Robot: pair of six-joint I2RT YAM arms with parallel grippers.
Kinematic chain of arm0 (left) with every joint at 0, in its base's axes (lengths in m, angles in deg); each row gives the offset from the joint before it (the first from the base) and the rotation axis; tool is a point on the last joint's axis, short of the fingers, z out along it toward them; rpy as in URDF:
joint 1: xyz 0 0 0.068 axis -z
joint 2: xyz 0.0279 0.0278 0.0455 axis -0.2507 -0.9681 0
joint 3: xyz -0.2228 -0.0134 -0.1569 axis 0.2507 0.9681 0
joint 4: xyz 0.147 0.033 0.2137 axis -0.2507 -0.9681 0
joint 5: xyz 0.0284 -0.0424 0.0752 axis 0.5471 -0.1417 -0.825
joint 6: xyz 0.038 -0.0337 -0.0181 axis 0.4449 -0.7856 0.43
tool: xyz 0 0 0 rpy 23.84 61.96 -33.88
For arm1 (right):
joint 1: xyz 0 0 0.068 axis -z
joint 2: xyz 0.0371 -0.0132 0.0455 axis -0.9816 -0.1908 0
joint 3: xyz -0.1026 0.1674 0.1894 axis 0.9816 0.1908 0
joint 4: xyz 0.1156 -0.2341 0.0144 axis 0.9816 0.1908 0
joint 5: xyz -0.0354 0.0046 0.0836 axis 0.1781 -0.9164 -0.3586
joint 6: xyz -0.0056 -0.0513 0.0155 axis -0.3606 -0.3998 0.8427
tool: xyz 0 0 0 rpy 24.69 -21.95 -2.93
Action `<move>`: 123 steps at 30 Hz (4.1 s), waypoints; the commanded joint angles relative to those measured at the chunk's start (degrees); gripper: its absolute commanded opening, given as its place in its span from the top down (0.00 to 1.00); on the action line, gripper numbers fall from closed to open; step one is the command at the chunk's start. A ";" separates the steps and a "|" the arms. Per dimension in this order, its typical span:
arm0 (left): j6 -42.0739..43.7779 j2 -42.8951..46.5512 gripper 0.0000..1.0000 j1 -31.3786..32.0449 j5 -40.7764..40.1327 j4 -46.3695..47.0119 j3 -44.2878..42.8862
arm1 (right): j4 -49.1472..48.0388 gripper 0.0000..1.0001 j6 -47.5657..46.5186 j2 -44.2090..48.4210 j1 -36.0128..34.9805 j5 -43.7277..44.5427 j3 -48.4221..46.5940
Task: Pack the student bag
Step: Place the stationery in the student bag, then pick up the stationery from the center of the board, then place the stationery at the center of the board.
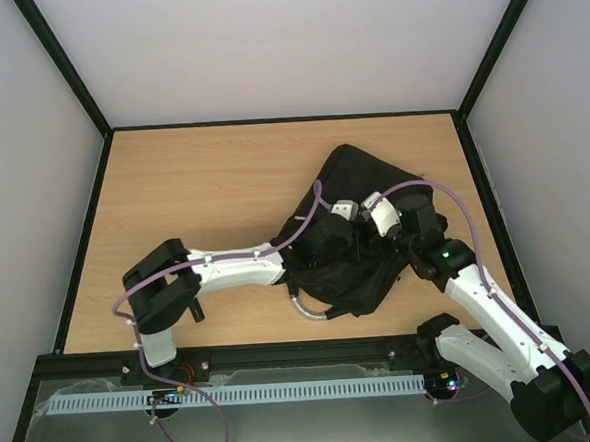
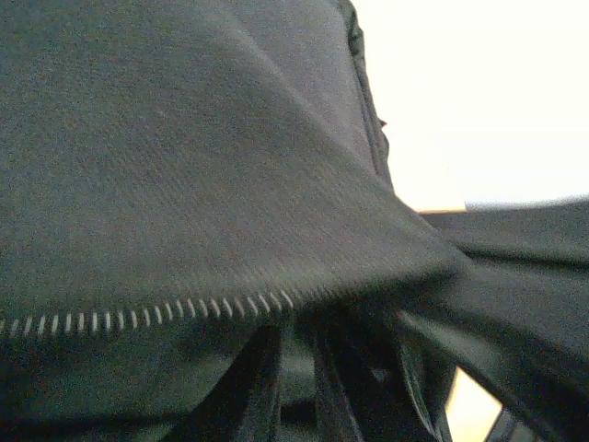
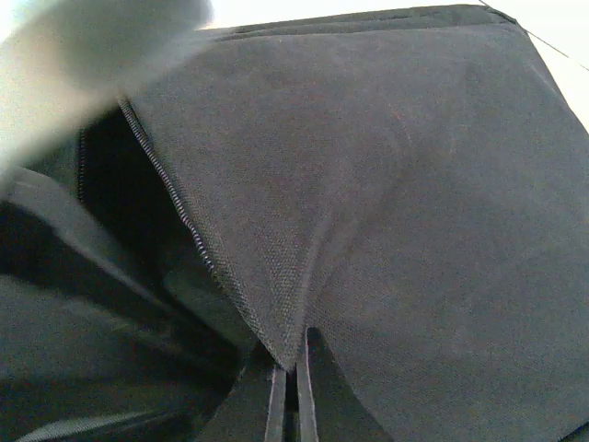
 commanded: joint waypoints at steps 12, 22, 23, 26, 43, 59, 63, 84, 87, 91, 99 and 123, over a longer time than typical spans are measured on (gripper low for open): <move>0.80 23.34 0.69 2.57 -9.93 -19.71 17.41 | -2.30 0.99 0.01 1.32 -0.69 -3.21 -0.17; -11.13 39.00 0.54 -5.24 -22.21 -44.91 25.82 | -2.12 0.99 -0.04 0.90 -0.71 -3.66 -0.23; -12.29 40.28 0.53 -6.92 -21.70 -46.69 26.70 | -2.13 0.99 -0.05 0.94 -0.69 -3.61 -0.23; -15.18 44.32 0.51 -11.81 -19.28 -51.00 28.78 | -2.13 0.99 -0.09 1.19 -0.72 -3.55 -0.23; -17.36 53.10 0.25 -30.93 -6.91 -66.85 31.81 | -1.95 0.99 -0.26 1.79 -0.73 -4.01 -0.23; -18.98 46.58 0.37 -33.44 -1.47 -65.47 35.19 | -1.86 0.99 -0.35 1.40 -0.69 -3.98 -0.14; -19.52 44.42 0.38 -34.11 -1.21 -65.01 35.60 | -1.84 0.99 -0.35 1.29 -0.71 -3.92 -0.12; -18.90 40.20 0.62 -38.74 3.42 -56.75 41.50 | -1.86 0.99 -0.35 1.29 -0.69 -3.57 -0.14; -17.32 40.64 0.69 -38.74 3.65 -56.34 40.98 | -1.86 0.99 -0.35 1.29 -0.69 -3.60 -0.10; -16.24 43.45 0.74 -38.66 4.80 -56.79 40.26 | -1.95 0.99 -0.33 1.14 -0.69 -3.61 -0.08; -19.56 50.36 0.80 -31.16 10.24 -57.02 38.96 | -1.88 0.99 -0.44 0.36 -0.69 -4.02 -0.21; -0.02 6.18 0.59 10.20 -1.26 -56.47 16.92 | -1.91 0.99 -0.44 0.79 -0.69 -3.74 -0.15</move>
